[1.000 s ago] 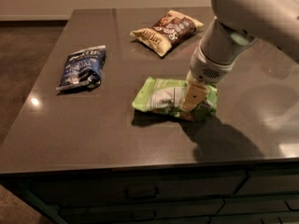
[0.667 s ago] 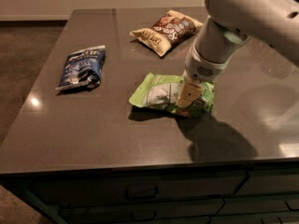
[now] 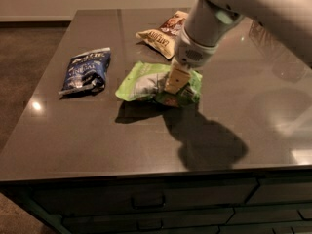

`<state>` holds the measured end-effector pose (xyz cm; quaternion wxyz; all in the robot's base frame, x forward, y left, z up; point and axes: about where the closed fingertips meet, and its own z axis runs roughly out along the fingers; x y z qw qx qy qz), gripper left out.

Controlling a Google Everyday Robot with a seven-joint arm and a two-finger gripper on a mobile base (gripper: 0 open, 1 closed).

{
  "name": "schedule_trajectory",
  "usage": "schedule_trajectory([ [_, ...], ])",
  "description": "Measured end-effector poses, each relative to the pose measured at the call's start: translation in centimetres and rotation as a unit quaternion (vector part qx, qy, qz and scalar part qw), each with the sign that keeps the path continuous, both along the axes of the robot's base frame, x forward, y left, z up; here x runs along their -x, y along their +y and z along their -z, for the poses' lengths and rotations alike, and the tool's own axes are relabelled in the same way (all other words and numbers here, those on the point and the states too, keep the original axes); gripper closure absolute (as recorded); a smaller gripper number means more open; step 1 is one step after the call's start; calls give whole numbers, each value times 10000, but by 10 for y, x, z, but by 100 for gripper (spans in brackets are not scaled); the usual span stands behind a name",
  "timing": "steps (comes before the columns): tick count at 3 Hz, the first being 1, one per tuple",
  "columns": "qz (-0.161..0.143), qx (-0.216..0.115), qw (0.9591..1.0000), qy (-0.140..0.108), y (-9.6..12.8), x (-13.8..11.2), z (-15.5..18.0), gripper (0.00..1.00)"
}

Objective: Move green rice chip bag near blue chip bag

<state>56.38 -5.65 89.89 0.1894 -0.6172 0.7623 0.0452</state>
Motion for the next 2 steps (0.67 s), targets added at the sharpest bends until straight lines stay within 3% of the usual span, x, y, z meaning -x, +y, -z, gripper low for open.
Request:
schedule_trajectory([
  [1, -150, -264, 9995, 57, 35, -19, -14, 100],
  [2, -242, -482, 9985, 130, 70, -39, -19, 84],
])
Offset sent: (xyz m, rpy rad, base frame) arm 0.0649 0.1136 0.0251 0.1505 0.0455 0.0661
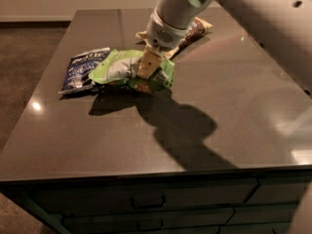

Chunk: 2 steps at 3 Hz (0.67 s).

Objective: Move green rice chip bag near blue chip bag

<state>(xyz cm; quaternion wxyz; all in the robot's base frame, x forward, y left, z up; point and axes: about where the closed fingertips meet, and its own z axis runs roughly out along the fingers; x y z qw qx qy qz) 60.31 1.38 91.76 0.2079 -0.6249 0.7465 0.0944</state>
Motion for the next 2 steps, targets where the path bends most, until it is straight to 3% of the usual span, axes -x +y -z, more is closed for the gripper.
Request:
schedule_trajectory([
  [2, -43, -341, 9994, 26, 40, -20, -1, 38],
])
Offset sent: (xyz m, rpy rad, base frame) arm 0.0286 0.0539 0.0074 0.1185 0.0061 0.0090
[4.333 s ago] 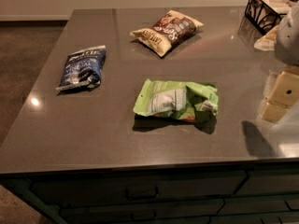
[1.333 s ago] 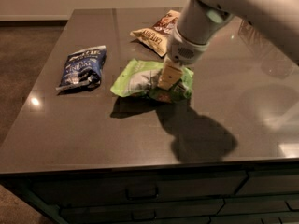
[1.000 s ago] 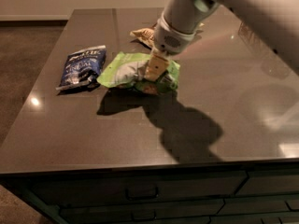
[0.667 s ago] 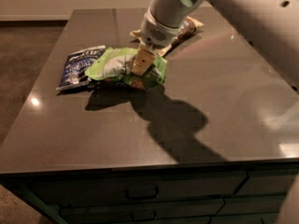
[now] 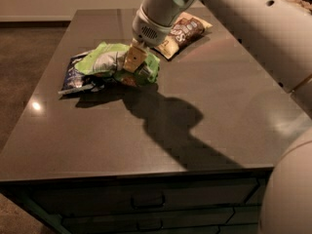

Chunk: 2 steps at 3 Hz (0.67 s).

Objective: Move green rice chip bag near blue chip bag

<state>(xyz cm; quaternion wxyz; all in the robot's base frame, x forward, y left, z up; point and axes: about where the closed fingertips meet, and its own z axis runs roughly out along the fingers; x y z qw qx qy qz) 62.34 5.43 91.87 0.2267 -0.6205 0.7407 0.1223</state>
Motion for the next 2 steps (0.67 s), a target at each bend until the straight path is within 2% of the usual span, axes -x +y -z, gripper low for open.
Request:
schedule_trajectory([
  [1, -11, 6, 10000, 8, 1, 0, 1, 15],
  [2, -23, 8, 10000, 17, 3, 0, 3, 0],
])
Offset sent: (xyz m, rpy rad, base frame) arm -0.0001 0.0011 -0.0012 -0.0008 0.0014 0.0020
